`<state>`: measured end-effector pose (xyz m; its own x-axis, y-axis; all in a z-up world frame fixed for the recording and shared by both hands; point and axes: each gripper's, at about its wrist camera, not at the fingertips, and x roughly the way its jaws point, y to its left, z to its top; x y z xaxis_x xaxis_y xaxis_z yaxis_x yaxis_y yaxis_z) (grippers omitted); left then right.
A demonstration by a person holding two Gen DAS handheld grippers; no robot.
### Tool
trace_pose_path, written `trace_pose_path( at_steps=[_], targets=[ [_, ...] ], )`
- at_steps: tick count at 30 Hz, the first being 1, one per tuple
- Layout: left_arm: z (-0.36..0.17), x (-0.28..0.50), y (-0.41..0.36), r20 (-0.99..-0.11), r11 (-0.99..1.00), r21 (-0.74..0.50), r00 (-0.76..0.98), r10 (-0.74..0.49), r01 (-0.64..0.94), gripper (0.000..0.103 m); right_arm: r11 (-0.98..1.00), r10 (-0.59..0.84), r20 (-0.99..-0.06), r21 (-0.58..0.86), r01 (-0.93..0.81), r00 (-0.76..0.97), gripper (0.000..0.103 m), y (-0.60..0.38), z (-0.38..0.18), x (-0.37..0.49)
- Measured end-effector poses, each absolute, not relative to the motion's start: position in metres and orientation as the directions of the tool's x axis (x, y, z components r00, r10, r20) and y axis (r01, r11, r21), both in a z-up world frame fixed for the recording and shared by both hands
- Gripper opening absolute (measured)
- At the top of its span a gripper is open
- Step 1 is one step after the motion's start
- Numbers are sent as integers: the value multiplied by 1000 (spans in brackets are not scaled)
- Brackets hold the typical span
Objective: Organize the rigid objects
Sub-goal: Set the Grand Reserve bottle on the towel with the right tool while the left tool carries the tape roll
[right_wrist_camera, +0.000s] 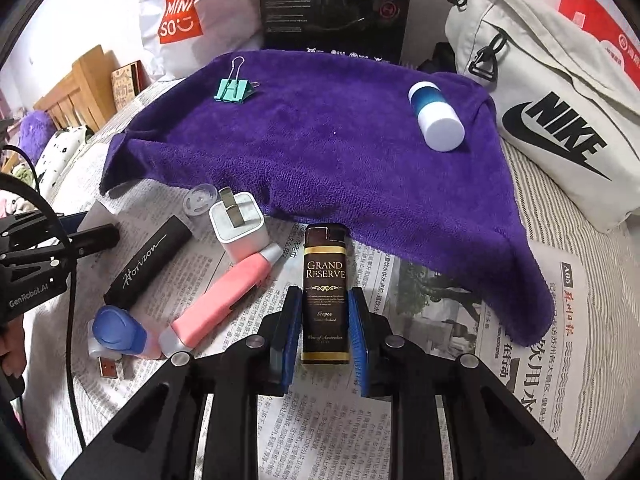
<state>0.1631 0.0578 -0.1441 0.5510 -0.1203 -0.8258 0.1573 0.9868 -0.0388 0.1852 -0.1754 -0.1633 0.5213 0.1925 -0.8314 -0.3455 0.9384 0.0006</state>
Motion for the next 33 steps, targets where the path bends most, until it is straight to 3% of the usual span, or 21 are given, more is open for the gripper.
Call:
trace_pose_path(
  at_steps=[33],
  targets=[
    [-112,156,52,-838,987,-55,530,-128,152,27,918,318,-808,133,-373,495,23,-225,-132,171]
  ],
)
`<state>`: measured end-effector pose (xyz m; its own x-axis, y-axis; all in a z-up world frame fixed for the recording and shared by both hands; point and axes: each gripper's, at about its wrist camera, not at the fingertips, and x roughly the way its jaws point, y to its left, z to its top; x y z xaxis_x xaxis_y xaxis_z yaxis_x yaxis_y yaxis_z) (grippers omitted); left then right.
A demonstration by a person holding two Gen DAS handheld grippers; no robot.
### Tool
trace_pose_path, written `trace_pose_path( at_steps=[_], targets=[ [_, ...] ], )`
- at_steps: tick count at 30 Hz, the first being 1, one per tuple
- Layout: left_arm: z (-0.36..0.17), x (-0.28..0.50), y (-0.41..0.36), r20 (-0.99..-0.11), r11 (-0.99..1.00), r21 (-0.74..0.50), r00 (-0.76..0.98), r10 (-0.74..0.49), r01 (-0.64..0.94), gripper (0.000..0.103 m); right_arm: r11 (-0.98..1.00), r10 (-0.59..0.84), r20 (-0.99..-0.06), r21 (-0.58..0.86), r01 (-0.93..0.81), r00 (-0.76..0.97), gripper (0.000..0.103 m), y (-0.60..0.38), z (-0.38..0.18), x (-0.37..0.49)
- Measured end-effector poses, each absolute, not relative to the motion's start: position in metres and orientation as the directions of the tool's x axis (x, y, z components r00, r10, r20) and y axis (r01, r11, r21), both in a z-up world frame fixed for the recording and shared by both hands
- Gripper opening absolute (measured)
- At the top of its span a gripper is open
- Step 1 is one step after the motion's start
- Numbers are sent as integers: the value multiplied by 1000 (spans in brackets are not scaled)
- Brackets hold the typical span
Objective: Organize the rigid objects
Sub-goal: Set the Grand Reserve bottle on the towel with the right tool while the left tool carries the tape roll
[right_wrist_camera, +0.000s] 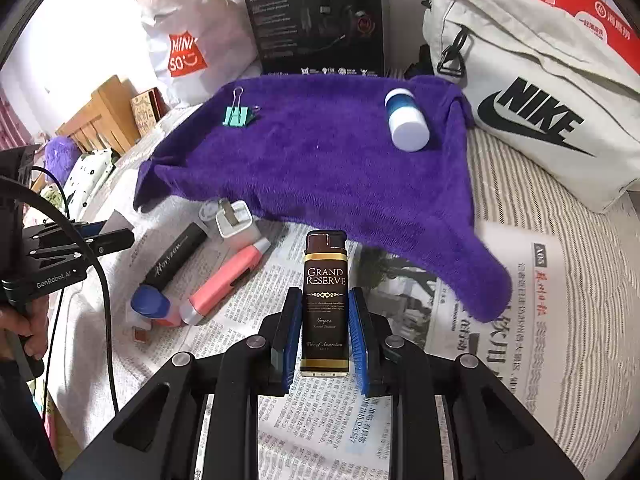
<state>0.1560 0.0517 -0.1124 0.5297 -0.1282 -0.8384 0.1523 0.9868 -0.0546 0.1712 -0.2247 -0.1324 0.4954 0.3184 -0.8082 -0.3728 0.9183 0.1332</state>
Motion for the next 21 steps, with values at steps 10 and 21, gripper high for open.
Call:
trace_pose_path(
  at_steps=[10,21],
  targets=[
    [-83,172,45,-818,981,-50,556,-149,189,27,924,327,-785,148,-354,526,23,-241,-109,185],
    [-73,199,49,-812,977,-75,556,-175,199,27,938,297,-777,128,-323,555,23,-248,-101,229]
  ],
)
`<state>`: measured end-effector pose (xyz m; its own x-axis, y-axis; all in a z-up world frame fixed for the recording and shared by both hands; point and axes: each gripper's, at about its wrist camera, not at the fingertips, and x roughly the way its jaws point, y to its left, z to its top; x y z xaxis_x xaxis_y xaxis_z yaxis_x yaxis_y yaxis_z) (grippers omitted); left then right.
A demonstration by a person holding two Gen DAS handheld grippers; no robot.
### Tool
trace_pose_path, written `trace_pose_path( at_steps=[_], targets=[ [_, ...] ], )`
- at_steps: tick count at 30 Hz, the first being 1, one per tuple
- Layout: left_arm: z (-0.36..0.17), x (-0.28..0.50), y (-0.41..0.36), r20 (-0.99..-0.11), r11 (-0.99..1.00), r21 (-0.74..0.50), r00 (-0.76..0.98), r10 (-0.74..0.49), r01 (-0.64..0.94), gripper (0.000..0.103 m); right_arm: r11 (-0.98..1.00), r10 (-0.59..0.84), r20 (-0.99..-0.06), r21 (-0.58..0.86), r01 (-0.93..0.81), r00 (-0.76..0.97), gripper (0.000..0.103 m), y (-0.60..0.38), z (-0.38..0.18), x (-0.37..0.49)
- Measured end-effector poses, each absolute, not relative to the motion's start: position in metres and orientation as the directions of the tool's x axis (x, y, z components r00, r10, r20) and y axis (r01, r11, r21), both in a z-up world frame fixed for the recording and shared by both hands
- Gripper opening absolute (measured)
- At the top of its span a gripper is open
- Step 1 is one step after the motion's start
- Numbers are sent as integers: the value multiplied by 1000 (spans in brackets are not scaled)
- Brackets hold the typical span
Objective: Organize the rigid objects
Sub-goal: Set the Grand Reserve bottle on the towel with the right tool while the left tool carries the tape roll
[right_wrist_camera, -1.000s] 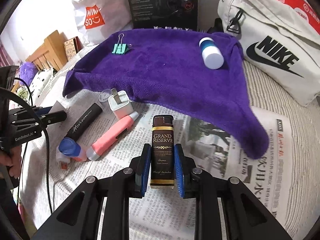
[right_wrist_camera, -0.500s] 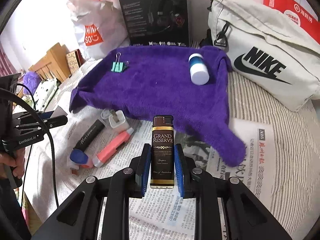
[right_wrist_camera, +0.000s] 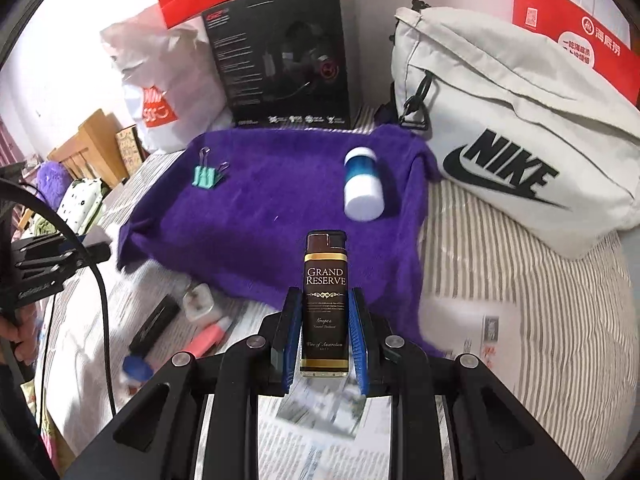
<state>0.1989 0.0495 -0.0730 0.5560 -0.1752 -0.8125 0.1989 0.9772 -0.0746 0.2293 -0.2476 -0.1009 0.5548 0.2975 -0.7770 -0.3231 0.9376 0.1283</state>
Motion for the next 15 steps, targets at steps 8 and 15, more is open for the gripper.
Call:
trace_pose_path(
  at_steps=[8,15],
  targets=[
    [-81,217,54,-820,976,-93,541,-188,197,27,944,250,-805,79,-320,538,23,-235,-108,269],
    [-88,229,58,-824,974,-107,531,-199,198,27,947,210,-840,48,-318,500,23,-229,-129,286]
  ],
)
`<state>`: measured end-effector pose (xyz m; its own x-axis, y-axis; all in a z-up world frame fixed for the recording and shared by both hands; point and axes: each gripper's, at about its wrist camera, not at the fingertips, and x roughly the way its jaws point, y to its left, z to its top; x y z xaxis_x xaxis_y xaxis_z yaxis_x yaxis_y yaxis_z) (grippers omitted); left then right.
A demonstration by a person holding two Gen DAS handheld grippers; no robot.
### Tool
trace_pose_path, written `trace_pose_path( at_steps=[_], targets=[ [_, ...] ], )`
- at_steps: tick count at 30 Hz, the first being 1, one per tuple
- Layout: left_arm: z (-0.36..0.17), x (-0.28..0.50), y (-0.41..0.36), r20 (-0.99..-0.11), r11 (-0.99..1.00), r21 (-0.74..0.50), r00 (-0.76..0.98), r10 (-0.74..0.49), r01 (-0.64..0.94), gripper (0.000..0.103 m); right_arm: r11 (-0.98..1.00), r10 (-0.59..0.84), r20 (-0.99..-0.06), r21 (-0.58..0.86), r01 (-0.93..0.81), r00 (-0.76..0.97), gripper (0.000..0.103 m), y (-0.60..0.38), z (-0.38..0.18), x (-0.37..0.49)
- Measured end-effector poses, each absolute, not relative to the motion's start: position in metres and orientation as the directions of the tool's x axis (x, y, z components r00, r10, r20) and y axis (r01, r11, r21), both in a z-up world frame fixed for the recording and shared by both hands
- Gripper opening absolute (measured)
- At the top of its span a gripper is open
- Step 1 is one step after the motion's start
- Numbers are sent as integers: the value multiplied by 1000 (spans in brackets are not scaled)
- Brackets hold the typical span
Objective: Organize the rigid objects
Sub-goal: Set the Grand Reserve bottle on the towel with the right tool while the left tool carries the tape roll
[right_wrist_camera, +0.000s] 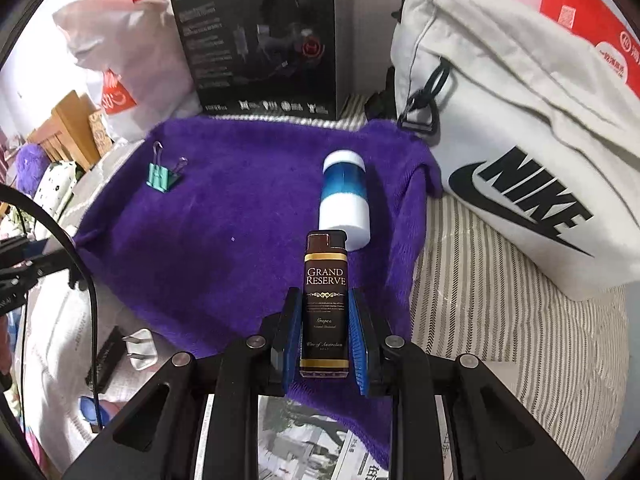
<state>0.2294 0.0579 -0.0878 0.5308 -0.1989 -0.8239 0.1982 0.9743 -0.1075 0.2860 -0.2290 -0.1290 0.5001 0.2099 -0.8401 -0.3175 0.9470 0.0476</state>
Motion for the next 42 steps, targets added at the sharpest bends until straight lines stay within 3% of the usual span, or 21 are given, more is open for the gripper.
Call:
trace_pose_path(
  at_steps=[19,32,42],
  targets=[
    [-96,256,56,-835,970,-128,506,-218,206,27,935,172,-868,-5,-354,466,24,-216,-153,300],
    [-109,294,64,-841,978,-134,504,-198,161,27,934,239,-851,69,-352,468,39,-229,-135,284],
    [-126,322,59,-852,981,-138,489,-187,135,27,942,248,-826,83,-325,506,42,-241,-120,249]
  ],
)
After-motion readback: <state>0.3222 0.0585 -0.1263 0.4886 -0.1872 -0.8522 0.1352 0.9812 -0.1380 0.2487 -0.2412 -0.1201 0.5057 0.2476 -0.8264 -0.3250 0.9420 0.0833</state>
